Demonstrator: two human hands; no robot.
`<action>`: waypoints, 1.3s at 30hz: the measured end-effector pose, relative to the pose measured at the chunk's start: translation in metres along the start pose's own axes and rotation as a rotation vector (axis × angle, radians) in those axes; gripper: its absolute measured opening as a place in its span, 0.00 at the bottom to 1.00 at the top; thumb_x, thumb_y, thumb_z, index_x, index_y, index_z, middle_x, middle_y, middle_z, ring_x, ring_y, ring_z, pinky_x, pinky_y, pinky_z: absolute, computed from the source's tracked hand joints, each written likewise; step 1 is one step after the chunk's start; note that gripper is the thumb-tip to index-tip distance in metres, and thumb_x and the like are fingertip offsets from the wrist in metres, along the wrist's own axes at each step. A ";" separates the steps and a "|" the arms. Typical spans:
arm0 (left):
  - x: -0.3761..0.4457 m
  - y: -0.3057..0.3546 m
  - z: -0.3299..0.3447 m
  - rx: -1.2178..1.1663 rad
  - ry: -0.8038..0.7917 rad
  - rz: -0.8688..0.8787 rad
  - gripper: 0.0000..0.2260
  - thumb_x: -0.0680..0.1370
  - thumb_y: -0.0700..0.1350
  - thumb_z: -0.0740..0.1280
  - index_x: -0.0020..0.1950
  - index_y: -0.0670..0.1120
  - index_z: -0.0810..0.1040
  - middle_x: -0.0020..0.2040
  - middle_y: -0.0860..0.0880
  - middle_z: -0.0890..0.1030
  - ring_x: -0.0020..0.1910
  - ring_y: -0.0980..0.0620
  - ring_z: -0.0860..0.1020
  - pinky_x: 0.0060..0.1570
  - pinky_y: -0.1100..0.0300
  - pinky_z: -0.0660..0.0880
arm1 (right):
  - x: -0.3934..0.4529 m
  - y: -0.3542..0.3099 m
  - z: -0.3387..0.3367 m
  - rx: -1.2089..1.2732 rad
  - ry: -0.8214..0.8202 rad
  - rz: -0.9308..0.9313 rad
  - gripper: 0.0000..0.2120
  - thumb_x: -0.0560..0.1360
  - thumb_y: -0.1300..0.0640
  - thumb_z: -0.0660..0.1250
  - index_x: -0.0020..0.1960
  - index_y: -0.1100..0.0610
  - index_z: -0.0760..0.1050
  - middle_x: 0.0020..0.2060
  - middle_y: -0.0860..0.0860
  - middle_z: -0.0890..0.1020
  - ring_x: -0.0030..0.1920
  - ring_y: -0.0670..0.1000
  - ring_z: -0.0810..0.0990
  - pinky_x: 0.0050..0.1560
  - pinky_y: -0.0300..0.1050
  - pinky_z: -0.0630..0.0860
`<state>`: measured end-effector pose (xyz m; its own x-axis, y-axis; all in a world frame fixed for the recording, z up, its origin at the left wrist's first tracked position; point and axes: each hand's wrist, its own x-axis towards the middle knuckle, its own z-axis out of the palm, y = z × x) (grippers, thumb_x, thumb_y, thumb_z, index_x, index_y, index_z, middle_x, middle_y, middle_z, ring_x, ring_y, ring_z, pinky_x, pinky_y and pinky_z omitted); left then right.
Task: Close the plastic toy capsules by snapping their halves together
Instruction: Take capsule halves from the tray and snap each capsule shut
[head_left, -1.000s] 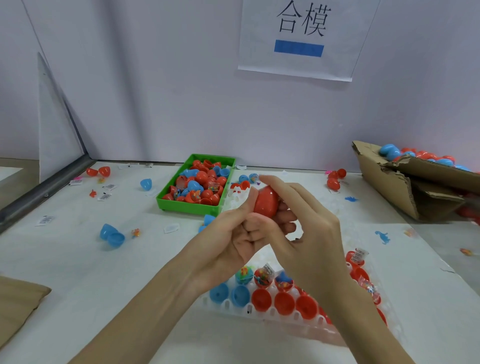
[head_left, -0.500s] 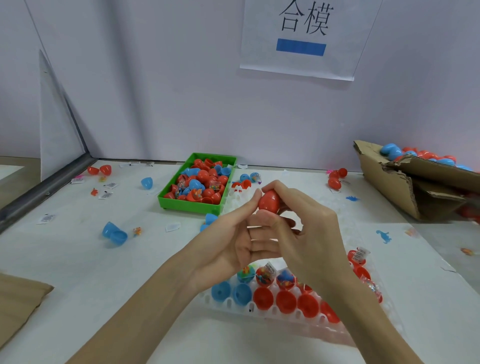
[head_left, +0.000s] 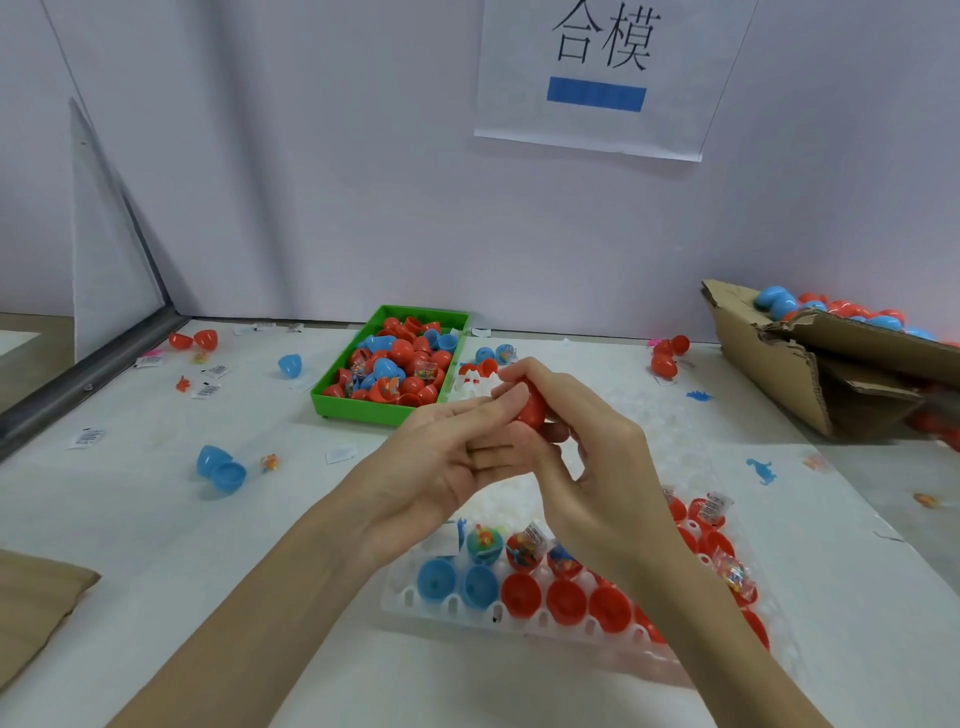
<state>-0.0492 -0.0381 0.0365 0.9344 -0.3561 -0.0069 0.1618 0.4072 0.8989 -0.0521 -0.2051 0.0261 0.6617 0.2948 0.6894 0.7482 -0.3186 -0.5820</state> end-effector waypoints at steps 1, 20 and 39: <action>0.000 0.000 0.001 -0.012 -0.005 -0.008 0.19 0.77 0.51 0.74 0.58 0.37 0.86 0.57 0.35 0.85 0.60 0.41 0.84 0.57 0.56 0.81 | 0.000 0.001 -0.001 -0.022 0.001 -0.008 0.19 0.78 0.71 0.67 0.68 0.60 0.76 0.57 0.48 0.81 0.58 0.44 0.80 0.54 0.30 0.74; -0.002 0.003 0.004 -0.118 -0.113 0.104 0.20 0.82 0.50 0.67 0.69 0.38 0.78 0.61 0.31 0.82 0.62 0.34 0.82 0.60 0.51 0.81 | 0.003 -0.009 0.001 0.014 0.249 0.051 0.23 0.75 0.54 0.76 0.66 0.58 0.73 0.59 0.47 0.81 0.59 0.47 0.82 0.59 0.37 0.78; -0.007 0.006 0.005 0.461 0.180 0.610 0.13 0.74 0.45 0.76 0.59 0.50 0.84 0.50 0.48 0.88 0.48 0.46 0.88 0.53 0.60 0.82 | 0.008 -0.015 -0.008 0.332 0.214 0.235 0.10 0.80 0.57 0.68 0.59 0.49 0.81 0.50 0.43 0.86 0.53 0.49 0.85 0.52 0.33 0.79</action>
<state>-0.0564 -0.0370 0.0441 0.8594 -0.0239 0.5107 -0.5074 0.0824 0.8578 -0.0585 -0.2051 0.0432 0.8165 0.0455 0.5755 0.5771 -0.0382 -0.8158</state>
